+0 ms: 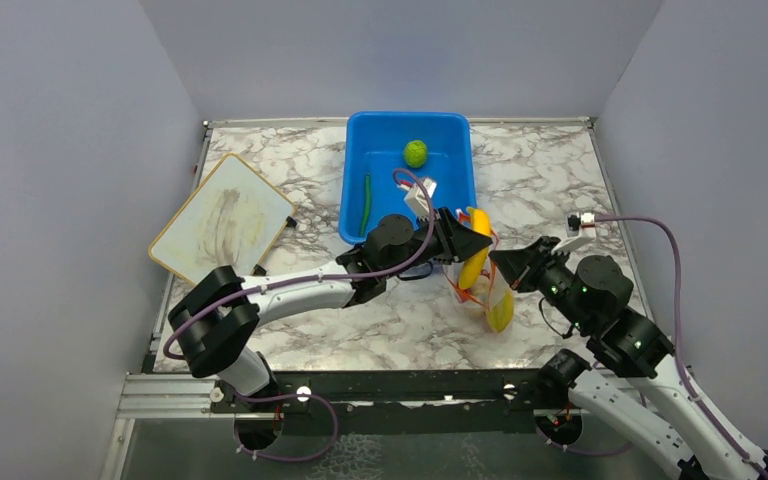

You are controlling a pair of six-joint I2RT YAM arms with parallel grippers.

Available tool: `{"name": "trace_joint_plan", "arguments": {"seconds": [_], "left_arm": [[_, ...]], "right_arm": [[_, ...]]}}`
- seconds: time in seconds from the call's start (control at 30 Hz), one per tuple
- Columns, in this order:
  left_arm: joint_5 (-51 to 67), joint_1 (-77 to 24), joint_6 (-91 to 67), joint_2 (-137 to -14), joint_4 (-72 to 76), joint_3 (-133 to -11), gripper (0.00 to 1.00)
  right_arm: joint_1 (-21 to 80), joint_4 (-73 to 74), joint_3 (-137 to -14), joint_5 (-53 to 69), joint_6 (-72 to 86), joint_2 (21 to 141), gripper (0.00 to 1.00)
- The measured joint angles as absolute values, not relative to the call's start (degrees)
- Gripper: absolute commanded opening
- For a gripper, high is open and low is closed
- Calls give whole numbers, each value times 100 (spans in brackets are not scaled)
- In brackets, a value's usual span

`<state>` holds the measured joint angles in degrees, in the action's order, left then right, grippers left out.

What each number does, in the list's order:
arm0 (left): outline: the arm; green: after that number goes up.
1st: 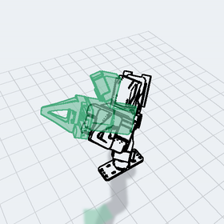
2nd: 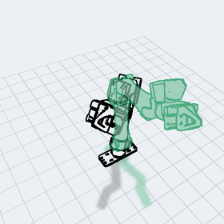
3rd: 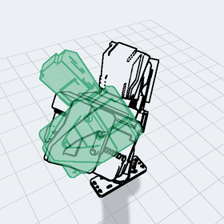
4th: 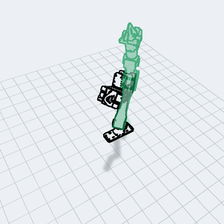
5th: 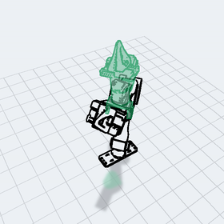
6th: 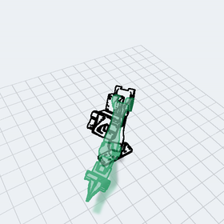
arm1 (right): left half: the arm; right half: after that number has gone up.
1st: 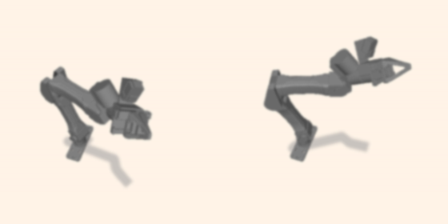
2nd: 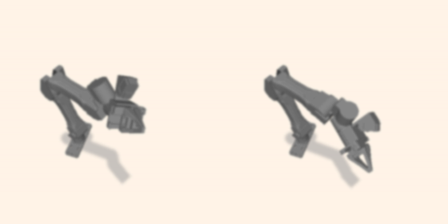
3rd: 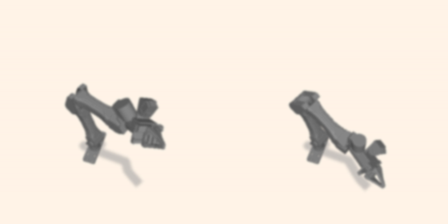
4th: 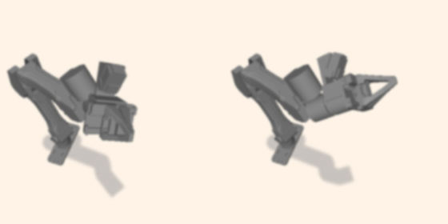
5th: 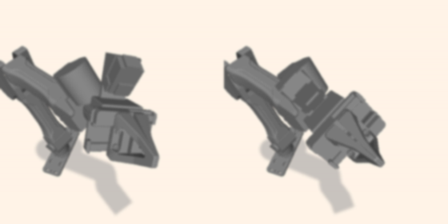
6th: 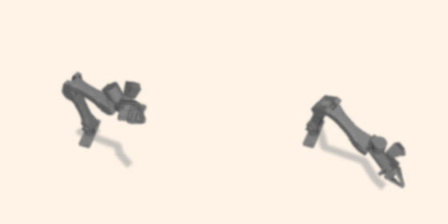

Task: Place the food in the zip-top bag and seal the zipper
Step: Place the fake fruit in the zipper food storage bag.

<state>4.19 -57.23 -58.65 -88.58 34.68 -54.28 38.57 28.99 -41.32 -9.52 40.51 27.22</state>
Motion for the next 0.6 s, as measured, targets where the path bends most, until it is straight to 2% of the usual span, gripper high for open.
{"name": "trace_joint_plan", "arguments": {"seconds": [0.2, 0.37, 0.6], "left_arm": [[209, -5902, -5828, -8886, 3424, -5347, 27], [163, -5994, -5789, -8932, 3339, -5343, 44], [-56, -6010, -5555, -8696, 2838, -5275, 61]], "right_arm": [[3857, 2993, -3870, -934, 4018, 2408, 1], [3857, 2998, -3809, -952, 4023, 2318, 1], [3857, 2998, -3811, -996, 3997, 2353, 1]]}}
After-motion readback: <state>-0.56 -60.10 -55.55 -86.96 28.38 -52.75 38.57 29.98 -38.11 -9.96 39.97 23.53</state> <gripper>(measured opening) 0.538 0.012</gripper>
